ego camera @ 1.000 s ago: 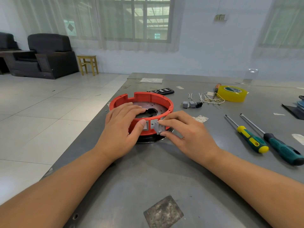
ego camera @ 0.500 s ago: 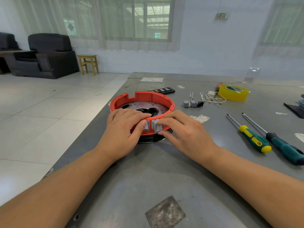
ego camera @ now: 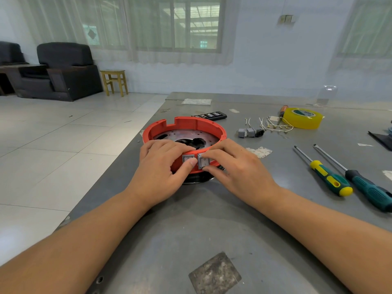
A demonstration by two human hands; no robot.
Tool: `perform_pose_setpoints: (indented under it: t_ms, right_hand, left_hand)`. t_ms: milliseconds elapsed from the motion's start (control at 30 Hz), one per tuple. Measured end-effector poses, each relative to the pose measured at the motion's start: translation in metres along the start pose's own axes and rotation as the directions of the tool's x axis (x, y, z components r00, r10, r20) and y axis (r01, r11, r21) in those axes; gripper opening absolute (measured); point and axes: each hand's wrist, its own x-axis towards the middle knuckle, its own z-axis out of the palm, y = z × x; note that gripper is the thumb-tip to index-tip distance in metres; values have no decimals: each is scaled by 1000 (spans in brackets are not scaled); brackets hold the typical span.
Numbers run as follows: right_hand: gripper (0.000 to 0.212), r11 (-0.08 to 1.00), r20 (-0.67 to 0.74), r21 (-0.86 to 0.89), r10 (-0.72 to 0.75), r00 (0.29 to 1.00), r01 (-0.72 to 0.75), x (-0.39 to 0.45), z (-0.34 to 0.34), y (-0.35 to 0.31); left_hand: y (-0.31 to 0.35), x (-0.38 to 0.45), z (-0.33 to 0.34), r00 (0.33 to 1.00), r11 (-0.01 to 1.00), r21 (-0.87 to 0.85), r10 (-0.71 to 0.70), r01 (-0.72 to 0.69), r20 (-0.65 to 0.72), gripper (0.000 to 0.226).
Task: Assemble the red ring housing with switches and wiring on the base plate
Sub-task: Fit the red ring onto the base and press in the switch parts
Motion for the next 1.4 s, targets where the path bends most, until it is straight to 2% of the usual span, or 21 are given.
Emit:
perform_pose_setpoints:
  t_ms: [200,300,433,567,733,833,1000,1133,1300,1400]
  right_hand:
    - [27,999,11,1,45,999,-45,1,0,2]
    - [42,993,35,-24,119,992,-118,2,0,4]
    - [62,970,150,30,232,961,-239,2,-1,9]
    - [56,957,166,117,245,955,-266,1,-1,14]
    - [51,953,180,133,247,952,-272,5,0,12]
    - [49,938,191,202,243,951,-281,4,0,12]
    - [50,926,200,186,293,935,-329,5,-1,12]
    - [53,898,261,221,320,911,-379,7,-3,13]
    - [46,866,262,280,346,901,-414,8,-3,9]
    - [49,860,260,286,354,898,-422,8,-3,8]
  left_hand:
    - [6,1,3,999,1000,3,-29,29,-40,45]
    - [9,3,6,997,999,-1,-41,41,-73,44]
    - [7,4,5,996,997,-37,-66,64,-53,45]
    - [5,3,0,997,993,-94,-78,78,7,35]
    - [2,1,-3,995,984,-153,-91,96,38,43]
    - [1,-1,-5,994,979,-181,-87,98,69,40]
    - [3,1,-9,992,981,-171,-80,96,98,36]
    - [5,-1,-7,996,995,-94,-37,44,76,43]
    - [5,-1,-7,980,973,-134,-176,187,95,58]
    - [6,0,-7,977,970,-137,-185,198,107,58]
